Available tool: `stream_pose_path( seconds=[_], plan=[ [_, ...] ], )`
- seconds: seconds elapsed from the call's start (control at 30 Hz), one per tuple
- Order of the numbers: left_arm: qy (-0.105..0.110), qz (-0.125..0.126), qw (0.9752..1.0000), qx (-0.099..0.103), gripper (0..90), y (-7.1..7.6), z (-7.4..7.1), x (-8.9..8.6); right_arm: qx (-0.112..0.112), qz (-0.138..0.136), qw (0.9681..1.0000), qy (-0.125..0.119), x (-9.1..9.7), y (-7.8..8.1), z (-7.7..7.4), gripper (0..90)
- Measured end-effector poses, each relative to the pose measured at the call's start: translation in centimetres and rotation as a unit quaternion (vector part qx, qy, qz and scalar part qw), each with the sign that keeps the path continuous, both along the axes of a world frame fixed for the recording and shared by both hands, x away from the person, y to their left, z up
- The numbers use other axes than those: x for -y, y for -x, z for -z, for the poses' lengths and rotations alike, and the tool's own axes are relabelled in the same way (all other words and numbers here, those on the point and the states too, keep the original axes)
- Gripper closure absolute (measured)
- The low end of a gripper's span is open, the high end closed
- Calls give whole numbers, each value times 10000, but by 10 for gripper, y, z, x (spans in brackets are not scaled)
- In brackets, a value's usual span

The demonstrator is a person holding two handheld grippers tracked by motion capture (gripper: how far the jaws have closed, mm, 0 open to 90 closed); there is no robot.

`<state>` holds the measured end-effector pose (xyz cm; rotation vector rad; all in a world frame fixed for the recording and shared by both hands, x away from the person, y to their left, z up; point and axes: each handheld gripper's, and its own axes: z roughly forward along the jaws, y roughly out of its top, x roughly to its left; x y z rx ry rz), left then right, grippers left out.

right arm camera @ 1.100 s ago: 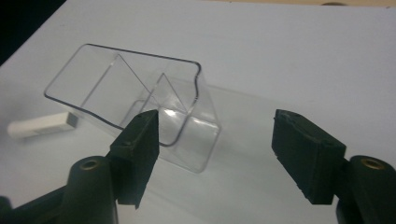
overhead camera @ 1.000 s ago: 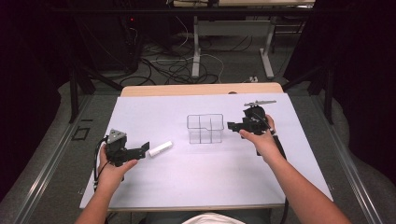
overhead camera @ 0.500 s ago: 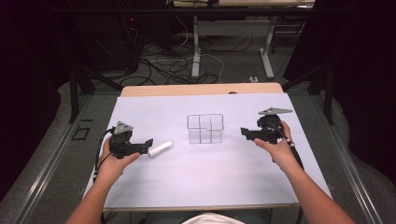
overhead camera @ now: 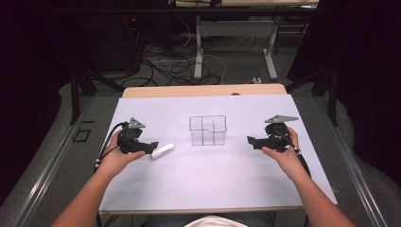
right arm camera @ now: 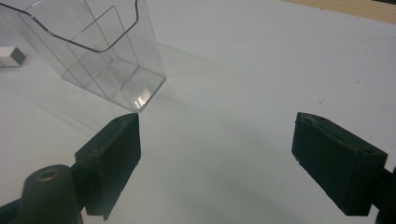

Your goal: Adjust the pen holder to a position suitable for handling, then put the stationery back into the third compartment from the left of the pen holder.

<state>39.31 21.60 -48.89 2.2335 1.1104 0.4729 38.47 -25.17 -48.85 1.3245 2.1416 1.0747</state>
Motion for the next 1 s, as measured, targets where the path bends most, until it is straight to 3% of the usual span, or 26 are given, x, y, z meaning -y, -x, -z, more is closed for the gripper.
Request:
stream_pose_path(
  seconds=[0.13, 0.33, 0.53, 0.77, 0.9, 1.0],
  plan=[
    [-182, 189, 9996, -69, 197, -1, 3, 8, -2, -65, 10000, 13, 0, 0, 0, 152],
    [-611, 519, 9963, -296, 253, -6, 4, 18, 32, -133, 9999, 88, 0, 0, 1, 152],
    [-830, 744, 9926, -487, 307, -12, 3, 26, 4, -123, 9999, 96, -1, -1, 2, 152],
    [-860, 848, 9901, -709, 327, -18, 6, 31, -5, -121, 9999, 87, 0, -2, 5, 150],
    [-1103, 1039, 9847, -862, 325, -20, 10, 34, -10, -120, 9999, 87, 2, -2, 5, 150],
    [-1210, 1071, 9825, -921, 326, -22, 12, 36, -11, -131, 9999, 82, 1, -2, 6, 150]
  ],
)
